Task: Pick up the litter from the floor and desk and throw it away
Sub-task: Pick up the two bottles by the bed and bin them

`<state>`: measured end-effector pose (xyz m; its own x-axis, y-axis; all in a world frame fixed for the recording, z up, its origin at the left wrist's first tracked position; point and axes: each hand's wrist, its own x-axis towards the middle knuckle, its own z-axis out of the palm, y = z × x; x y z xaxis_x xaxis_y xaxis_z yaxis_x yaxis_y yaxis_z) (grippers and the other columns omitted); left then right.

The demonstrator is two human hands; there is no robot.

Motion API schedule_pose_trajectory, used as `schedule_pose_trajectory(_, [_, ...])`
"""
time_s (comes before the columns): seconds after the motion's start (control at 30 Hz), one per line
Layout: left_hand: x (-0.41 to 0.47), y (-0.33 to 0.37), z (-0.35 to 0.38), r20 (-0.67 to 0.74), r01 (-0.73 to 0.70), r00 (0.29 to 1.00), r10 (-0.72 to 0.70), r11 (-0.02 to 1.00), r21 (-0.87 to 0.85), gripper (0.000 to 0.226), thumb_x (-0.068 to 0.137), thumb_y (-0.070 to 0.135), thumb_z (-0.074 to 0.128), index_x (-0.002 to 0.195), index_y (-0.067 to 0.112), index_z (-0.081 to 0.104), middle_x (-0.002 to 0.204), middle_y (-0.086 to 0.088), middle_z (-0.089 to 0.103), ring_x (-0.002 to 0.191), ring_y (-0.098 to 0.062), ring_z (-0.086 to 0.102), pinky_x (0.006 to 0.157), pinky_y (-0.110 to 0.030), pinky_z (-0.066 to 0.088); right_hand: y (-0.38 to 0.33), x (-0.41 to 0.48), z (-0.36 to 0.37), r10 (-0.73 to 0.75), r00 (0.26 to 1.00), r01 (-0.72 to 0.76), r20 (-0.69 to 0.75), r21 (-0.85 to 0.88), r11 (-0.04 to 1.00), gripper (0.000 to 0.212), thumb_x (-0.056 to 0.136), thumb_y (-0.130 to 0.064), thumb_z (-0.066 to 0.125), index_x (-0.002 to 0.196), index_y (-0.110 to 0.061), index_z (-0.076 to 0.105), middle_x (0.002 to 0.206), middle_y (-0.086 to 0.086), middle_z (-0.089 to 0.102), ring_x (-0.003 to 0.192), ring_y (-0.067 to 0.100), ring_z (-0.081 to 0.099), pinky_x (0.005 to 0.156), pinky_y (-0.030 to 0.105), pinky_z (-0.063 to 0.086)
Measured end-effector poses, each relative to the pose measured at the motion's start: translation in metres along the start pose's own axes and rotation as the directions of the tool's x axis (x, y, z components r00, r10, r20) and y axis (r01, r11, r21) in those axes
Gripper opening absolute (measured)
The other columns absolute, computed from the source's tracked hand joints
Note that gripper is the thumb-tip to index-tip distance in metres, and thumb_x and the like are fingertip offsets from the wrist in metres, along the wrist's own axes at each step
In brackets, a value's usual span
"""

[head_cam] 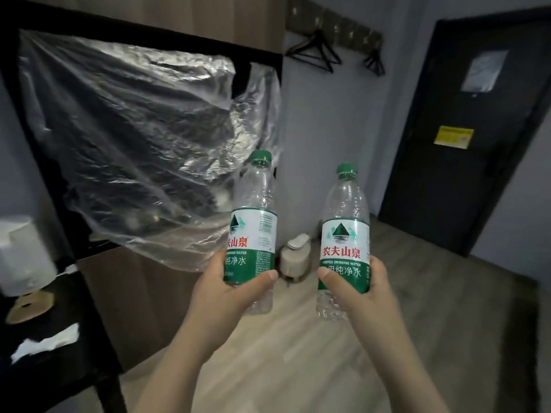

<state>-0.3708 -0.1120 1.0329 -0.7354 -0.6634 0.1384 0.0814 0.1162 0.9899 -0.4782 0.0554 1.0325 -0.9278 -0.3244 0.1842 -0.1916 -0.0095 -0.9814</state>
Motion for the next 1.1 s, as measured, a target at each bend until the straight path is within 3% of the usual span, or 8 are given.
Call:
schedule_pose_trajectory(0.2, [0.061,-0.015,0.043,0.177,0.01,0.984,-0.007,1.0,-0.016,0.065,0.043,0.052,0.08,0.102,0.031,0.062,0.093,0.007,0.075,0.086,-0.015,0.072,0.078,-0.041,0.059,0.018,0.035,-0.021,0.028,0.979,-0.037,-0.203,-0.041,0.998,0.045,0.068,-0.039,0.08,0.102,-0.043,0.051,0.086,-0.013,0.071,0.077,0.006,0.069,0.07,0.034,0.055])
schedule_pose_trajectory(0.37, [0.123,-0.029,0.046,0.297,-0.025,0.954,0.028,1.0,-0.014,0.063,0.045,0.055,0.08,0.101,0.033,0.062,0.093,0.011,0.074,0.082,-0.009,0.071,0.073,-0.035,0.058,0.026,0.066,0.001,0.019,0.947,-0.037,-0.321,-0.05,0.998,0.043,0.067,-0.044,0.078,0.096,-0.049,0.047,0.085,-0.028,0.066,0.073,-0.001,0.068,0.065,0.027,0.053])
schedule_pose_trajectory(0.53, [0.193,-0.036,0.03,0.392,-0.015,0.92,0.03,0.999,-0.042,0.056,0.046,0.053,0.082,0.097,0.042,0.062,0.095,0.009,0.074,0.083,-0.011,0.072,0.069,-0.033,0.057,0.026,0.101,0.046,0.044,0.924,-0.077,-0.381,-0.073,0.994,0.046,0.064,-0.044,0.079,0.1,-0.043,0.051,0.084,-0.017,0.07,0.074,0.005,0.069,0.069,0.033,0.057])
schedule_pose_trajectory(0.7, [0.263,-0.061,0.015,0.397,0.006,0.918,0.012,0.999,-0.043,0.058,0.044,0.052,0.083,0.097,0.039,0.064,0.095,0.007,0.074,0.084,-0.014,0.072,0.076,-0.042,0.059,0.039,0.147,0.089,0.056,0.913,-0.107,-0.404,-0.105,0.989,0.043,0.066,-0.042,0.078,0.098,-0.043,0.05,0.085,-0.022,0.069,0.073,0.003,0.068,0.071,0.034,0.057])
schedule_pose_trajectory(0.97, [0.351,-0.094,0.05,0.389,-0.012,0.921,-0.004,0.999,0.039,0.056,0.045,0.051,0.08,0.094,0.032,0.063,0.086,0.02,0.071,0.07,0.003,0.067,0.053,-0.011,0.047,0.07,0.238,0.093,0.091,0.882,-0.175,-0.462,-0.142,0.974,0.047,0.067,-0.04,0.079,0.105,-0.038,0.051,0.087,-0.012,0.069,0.075,0.004,0.068,0.071,0.032,0.056])
schedule_pose_trajectory(1.1, [0.399,-0.098,0.092,0.387,-0.019,0.922,0.0,0.999,0.045,0.055,0.049,0.047,0.079,0.099,0.031,0.062,0.087,0.019,0.071,0.071,0.002,0.066,0.057,-0.015,0.046,0.085,0.303,0.077,0.075,0.889,-0.153,-0.452,-0.138,0.978,0.047,0.069,-0.04,0.08,0.104,-0.043,0.049,0.09,-0.013,0.069,0.077,0.003,0.068,0.072,0.031,0.057])
